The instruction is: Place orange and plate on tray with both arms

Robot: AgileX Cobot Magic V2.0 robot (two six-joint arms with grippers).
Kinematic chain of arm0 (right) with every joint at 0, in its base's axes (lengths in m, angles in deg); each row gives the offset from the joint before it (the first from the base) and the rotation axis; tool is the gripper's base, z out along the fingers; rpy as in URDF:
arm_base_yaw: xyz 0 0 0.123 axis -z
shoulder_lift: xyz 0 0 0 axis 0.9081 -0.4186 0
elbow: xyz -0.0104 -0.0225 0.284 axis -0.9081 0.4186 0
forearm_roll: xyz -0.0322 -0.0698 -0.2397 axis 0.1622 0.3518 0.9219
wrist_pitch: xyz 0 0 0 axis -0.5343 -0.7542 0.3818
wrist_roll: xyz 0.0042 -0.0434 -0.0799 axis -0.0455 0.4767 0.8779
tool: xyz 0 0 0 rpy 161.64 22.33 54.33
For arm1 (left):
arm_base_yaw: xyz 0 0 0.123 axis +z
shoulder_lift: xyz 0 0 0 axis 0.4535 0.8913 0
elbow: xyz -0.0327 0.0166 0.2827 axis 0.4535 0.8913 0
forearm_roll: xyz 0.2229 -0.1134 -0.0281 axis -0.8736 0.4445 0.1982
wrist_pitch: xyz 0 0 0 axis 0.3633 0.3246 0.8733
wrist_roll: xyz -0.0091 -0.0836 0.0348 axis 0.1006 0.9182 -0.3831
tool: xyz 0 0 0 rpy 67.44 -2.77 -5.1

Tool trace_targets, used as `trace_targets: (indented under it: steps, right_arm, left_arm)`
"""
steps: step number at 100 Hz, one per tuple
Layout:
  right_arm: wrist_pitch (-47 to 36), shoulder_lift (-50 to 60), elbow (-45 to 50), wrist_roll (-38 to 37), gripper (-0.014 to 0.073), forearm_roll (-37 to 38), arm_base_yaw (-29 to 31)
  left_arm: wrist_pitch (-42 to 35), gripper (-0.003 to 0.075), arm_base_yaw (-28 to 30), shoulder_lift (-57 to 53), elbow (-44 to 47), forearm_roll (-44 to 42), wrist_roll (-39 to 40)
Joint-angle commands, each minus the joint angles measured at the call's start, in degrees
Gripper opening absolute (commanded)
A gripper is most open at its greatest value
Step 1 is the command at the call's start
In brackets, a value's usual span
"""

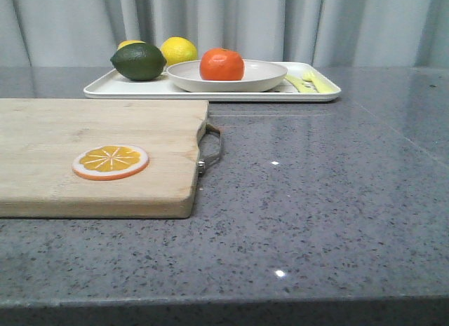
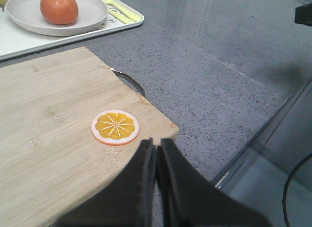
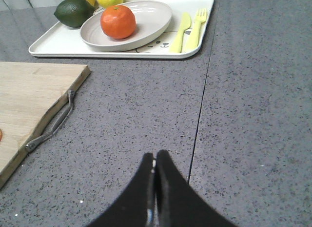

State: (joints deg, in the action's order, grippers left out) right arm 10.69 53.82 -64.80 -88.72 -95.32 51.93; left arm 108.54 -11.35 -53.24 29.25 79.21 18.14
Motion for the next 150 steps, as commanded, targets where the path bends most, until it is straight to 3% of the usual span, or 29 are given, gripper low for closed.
trace_targets:
  steps: [1, 28, 42, 60, 80, 89, 119, 139, 150]
  right_arm:
    - [-4.5, -0.2, -1.4, 0.7, -0.0069, -0.1, 0.1]
    - [-4.5, -0.2, -1.4, 0.7, -0.0069, -0.1, 0.1]
    - [-4.5, -0.2, -1.4, 0.7, -0.0069, -0.1, 0.1]
    - [-4.5, -0.2, -1.4, 0.7, -0.0069, -0.1, 0.1]
    - [-4.5, -0.2, -1.4, 0.7, -0.0069, -0.1, 0.1]
    - [-4.5, -0.2, -1.4, 0.7, -0.0069, -0.1, 0.1]
    - [-4.5, -0.2, -1.4, 0.7, -0.0069, -0.1, 0.1]
    - [-4.5, -0.2, -1.4, 0.7, -0.0069, -0.1, 0.1]
    - [-4.5, -0.2, -1.4, 0.7, -0.0069, -0.1, 0.1]
  left_arm:
    - [-3.8, -0.0019, 0.1, 0.3, -1.5, 0.7, -0.1]
    - [-5.2, -0.0019, 0.1, 0.0, -1.5, 0.5, -0.1]
    - [-10.2, -0.0019, 1.1, -0.2, -1.4, -1.4, -0.1]
    - [-20.2, -0.0018, 6.1, -2.8, 2.1, -3.0, -0.1]
    - [-37.6, -0.0019, 13.7, -9.3, 12.0, -4.4, -0.1]
    - [-41.7, -0.0019, 18.2, -12.0, 15.9, -4.4, -0.1]
    - [-40.8, -0.0019, 30.3, -18.4, 23.7, -6.9, -0.1]
    - [-32.7, -0.0018, 34.3, -20.5, 25.3, -9.0, 0.0]
    - [-32.1, -0.0019, 35.0, -22.1, 27.6, -9.0, 0.4]
